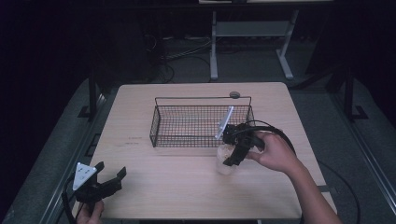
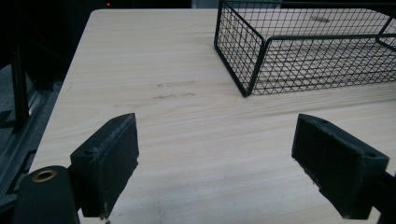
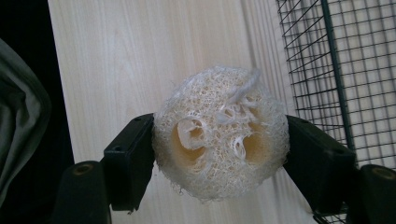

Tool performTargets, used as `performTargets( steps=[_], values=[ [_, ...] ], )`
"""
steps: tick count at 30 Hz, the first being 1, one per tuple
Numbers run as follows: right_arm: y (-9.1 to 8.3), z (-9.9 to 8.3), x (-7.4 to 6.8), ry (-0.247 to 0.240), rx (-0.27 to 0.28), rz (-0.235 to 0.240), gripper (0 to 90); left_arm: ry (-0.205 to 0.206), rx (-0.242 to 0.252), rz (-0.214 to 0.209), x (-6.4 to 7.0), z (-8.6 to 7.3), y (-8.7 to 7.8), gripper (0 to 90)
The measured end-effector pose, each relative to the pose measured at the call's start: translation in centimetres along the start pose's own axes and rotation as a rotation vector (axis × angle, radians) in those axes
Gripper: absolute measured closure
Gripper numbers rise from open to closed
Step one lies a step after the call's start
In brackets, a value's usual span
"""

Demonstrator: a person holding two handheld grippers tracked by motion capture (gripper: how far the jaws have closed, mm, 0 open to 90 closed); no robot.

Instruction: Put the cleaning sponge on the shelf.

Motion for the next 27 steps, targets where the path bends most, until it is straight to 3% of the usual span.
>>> performTargets(
  steps=[7,19,27],
  values=[
    [-0.8,0.9,0.4,0.001,0.024,0.009,28.1,0.003,-0.003,-0.002,0.1,0.0,0.0,13.8],
    [-1.6,2.1,1.7,-0.004,0.005,-0.001,28.1,0.002,0.000,-0.003,0.1,0.0,0.1,13.8],
    [-2.9,3.7,2.9,0.013,0.057,0.002,28.1,0.001,0.005,0.000,0.1,0.1,0.2,13.8]
  ],
)
Point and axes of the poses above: each handheld gripper's, and its own axes: y roughly forward along the jaws, z roughly out of its top, x roughly to its right, the point moved 5 cm from there along y, roughly forward along the jaws, and after that the axes turned 14 degrees about x, right-handed, at the moved point
